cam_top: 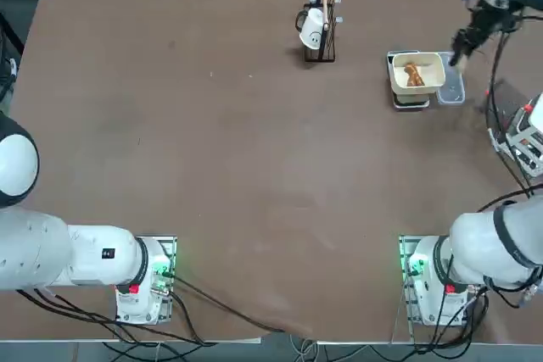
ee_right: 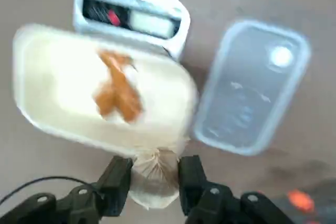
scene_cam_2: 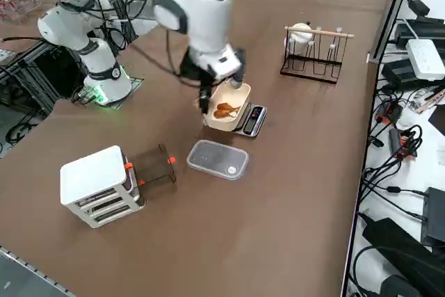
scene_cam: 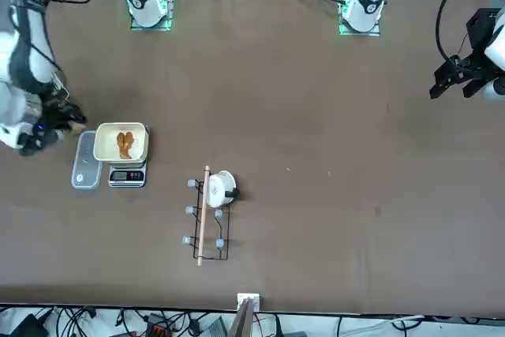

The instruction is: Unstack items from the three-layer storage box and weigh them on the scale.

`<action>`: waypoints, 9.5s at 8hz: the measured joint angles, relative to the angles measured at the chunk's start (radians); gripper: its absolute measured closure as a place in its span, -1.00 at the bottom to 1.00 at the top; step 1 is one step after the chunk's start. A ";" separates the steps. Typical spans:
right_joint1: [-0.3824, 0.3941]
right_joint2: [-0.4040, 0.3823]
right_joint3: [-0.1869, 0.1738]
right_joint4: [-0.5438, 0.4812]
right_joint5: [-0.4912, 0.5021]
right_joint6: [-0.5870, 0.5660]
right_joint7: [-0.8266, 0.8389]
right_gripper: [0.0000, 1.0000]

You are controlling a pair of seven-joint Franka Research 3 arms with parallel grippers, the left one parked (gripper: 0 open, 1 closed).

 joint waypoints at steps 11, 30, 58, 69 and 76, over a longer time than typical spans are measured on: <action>0.062 0.037 -0.029 0.085 0.055 -0.091 0.145 -1.00; -0.151 0.139 -0.053 -0.073 -0.403 0.099 -0.489 0.96; -0.295 0.110 0.005 -0.060 -0.423 0.060 -0.488 0.61; -0.368 0.221 -0.012 -0.095 -0.641 0.211 -0.488 0.01; -0.373 0.221 -0.012 -0.107 -0.642 0.224 -0.488 0.22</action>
